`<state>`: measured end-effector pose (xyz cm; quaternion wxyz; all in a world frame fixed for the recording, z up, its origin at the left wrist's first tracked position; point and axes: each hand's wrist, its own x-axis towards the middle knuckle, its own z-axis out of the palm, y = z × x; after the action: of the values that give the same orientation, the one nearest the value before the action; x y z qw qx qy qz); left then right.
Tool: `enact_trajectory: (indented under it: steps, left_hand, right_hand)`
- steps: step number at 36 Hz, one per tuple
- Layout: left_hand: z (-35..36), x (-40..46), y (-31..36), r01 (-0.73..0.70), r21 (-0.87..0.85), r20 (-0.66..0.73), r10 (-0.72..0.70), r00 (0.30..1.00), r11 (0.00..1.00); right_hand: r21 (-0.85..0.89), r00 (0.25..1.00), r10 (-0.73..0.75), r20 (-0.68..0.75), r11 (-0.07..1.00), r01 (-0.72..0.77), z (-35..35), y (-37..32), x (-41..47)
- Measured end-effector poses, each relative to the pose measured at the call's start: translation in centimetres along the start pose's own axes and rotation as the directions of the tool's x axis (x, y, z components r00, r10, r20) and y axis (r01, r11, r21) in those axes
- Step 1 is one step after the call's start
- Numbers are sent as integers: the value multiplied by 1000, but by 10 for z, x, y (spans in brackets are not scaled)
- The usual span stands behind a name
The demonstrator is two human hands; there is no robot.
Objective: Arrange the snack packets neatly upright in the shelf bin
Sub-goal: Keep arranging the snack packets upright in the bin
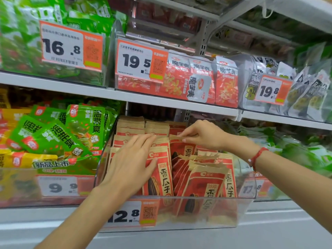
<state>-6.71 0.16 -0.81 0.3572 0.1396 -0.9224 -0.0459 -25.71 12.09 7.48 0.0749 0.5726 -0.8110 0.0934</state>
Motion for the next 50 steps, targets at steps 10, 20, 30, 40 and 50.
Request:
enact_trajectory:
  steps: [10, 20, 30, 40, 50]
  left_hand:
    - [3, -2, -2, -12, -33, -38, 10, 999, 999]
    - [6, -2, -3, -9, -35, -40, 7, 999, 999]
    - [0, 1, 3, 118, 32, 143, -122, 982, 992]
    - [-35, -6, 25, 188, -90, 54, -184, 982, 978]
    - [-104, -54, 70, 166, -496, -85, -237, 968, 853]
  right_hand:
    - [156, 973, 104, 206, 978, -138, 3, -2, 18]
    - [-380, 959, 268, 93, 900, -215, 32, -9, 74]
    - [-354, 979, -47, -198, 935, -27, 7, -14, 1]
    - [-337, 611, -377, -696, 923, 186, -38, -44, -84]
    - [259, 723, -149, -674, 870, 420, -58, -116, -126]
